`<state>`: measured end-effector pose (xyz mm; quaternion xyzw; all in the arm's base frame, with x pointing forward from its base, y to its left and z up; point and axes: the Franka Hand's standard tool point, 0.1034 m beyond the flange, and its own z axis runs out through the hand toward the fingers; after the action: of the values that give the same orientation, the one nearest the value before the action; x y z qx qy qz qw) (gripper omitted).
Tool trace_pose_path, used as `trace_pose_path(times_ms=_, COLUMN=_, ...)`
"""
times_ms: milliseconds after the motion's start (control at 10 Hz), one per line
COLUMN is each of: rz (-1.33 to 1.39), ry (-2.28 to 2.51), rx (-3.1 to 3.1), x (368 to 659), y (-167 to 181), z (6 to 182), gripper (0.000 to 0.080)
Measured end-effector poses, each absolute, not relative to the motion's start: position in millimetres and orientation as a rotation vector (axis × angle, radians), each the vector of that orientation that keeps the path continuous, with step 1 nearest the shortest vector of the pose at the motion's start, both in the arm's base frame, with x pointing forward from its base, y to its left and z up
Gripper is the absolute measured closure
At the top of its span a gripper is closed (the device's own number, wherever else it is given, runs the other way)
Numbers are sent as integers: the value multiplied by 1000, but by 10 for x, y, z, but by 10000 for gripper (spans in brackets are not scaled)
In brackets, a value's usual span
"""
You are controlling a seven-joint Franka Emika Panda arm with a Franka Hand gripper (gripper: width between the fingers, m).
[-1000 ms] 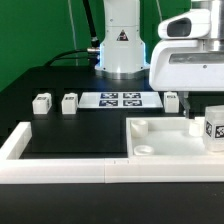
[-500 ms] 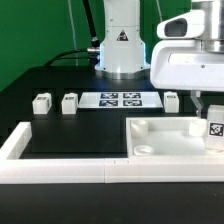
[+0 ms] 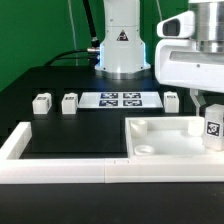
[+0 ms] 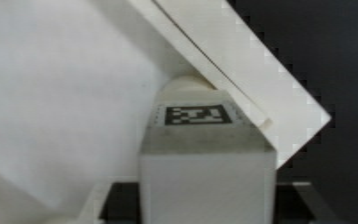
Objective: Assemble square table
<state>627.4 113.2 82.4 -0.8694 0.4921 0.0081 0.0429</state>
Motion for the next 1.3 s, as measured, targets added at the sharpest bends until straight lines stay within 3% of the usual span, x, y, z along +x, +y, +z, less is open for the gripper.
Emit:
trace_pose_path(times_ms=400, rz=99, ry=2044, rx=-2216, x=6298, y=1119, z=780, gripper=508)
trace_pose_path(times_ms=700, rz=64, ry=1893, rx=-2352, x=6307, y=1123, z=770, gripper=496)
trace_pose_path(times_ms=800, rz=6, ry=1704, rx=-2501, x=6329, y=1158, z=757, gripper=298)
trace_pose_path(times_ms=900, rz=-30, ry=1507, rx=-2644, x=6326, y=1200, z=738, gripper=298)
trace_pose_path(times_ms=1000, rz=-47, ry=1277, rx=-2775, x=6317, y=1225, z=732, gripper=182)
trace_pose_path(times_ms=1300, rz=-68, ry=955, rx=-2915, x=6324, y=1190, z=735, gripper=151)
